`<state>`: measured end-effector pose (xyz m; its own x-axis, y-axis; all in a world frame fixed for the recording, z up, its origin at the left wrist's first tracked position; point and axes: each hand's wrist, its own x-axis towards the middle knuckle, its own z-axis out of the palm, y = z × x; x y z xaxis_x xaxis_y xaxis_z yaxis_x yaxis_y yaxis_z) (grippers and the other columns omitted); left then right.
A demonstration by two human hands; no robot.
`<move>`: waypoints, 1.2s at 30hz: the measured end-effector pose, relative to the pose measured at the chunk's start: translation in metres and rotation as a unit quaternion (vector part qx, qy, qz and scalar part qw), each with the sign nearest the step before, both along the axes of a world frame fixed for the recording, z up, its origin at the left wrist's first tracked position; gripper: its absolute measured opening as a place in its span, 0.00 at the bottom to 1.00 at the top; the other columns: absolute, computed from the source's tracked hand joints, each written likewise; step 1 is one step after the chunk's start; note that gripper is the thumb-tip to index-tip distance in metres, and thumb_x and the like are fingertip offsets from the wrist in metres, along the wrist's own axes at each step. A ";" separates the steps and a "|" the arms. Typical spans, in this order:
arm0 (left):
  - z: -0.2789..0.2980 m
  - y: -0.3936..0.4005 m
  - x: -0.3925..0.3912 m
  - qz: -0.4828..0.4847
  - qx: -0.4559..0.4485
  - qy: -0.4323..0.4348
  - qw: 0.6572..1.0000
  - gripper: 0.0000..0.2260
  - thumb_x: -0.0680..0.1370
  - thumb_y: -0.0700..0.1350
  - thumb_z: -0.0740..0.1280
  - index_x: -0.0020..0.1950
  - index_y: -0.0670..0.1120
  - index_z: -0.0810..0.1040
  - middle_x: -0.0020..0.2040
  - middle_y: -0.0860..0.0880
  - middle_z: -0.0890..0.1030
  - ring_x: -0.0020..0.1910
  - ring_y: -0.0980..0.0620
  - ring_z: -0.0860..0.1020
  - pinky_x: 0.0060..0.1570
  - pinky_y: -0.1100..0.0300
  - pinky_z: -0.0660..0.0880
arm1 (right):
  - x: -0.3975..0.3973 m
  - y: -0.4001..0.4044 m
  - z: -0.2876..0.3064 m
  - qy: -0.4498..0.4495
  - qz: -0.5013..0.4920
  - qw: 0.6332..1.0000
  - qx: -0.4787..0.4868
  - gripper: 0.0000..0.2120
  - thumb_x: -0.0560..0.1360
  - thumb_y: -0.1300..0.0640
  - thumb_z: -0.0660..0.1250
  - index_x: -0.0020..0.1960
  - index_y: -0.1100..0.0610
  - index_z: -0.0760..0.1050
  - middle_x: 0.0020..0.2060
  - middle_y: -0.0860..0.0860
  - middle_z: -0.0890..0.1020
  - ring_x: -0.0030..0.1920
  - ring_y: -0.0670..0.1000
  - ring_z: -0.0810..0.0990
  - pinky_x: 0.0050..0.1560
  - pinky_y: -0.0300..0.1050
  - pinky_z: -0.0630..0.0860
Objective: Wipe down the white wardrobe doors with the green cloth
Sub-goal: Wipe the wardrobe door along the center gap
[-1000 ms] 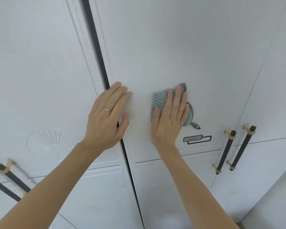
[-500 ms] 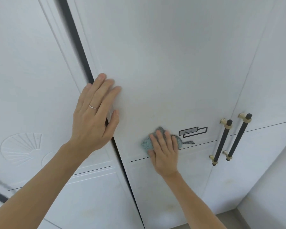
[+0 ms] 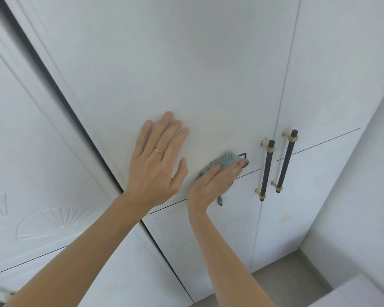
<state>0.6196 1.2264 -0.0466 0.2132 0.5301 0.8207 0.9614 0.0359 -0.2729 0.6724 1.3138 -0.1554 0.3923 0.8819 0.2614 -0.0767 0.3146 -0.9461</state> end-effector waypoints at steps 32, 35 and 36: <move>-0.006 0.025 0.027 0.047 -0.024 0.023 0.998 0.26 0.77 0.42 0.68 0.74 0.35 0.73 0.76 0.39 0.73 0.81 0.38 0.64 0.80 0.39 0.57 | 0.047 0.061 0.018 0.062 -0.010 0.998 -0.009 0.27 0.86 0.54 0.49 0.82 0.64 0.50 0.82 0.56 0.53 0.82 0.54 0.51 0.82 0.52 0.49; -0.004 0.042 0.043 0.030 -0.033 0.025 0.999 0.25 0.77 0.42 0.68 0.73 0.34 0.75 0.75 0.39 0.75 0.80 0.39 0.67 0.78 0.40 0.63 | 0.031 0.034 0.021 0.006 0.011 0.999 0.030 0.27 0.87 0.55 0.50 0.83 0.61 0.46 0.83 0.53 0.47 0.83 0.52 0.45 0.82 0.49 0.44; -0.001 0.048 0.049 0.024 -0.030 0.020 0.999 0.24 0.78 0.42 0.68 0.72 0.35 0.75 0.74 0.39 0.75 0.79 0.39 0.68 0.78 0.42 0.64 | 0.028 0.029 0.023 -0.020 0.021 0.998 0.048 0.28 0.87 0.56 0.51 0.83 0.61 0.46 0.83 0.53 0.46 0.83 0.52 0.43 0.82 0.49 0.43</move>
<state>0.6689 1.2745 -0.0479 0.2189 0.5880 0.7787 0.9472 0.0638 -0.3144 0.7005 1.3427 -0.1326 0.3437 0.8672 0.3602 -0.0543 0.4013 -0.9143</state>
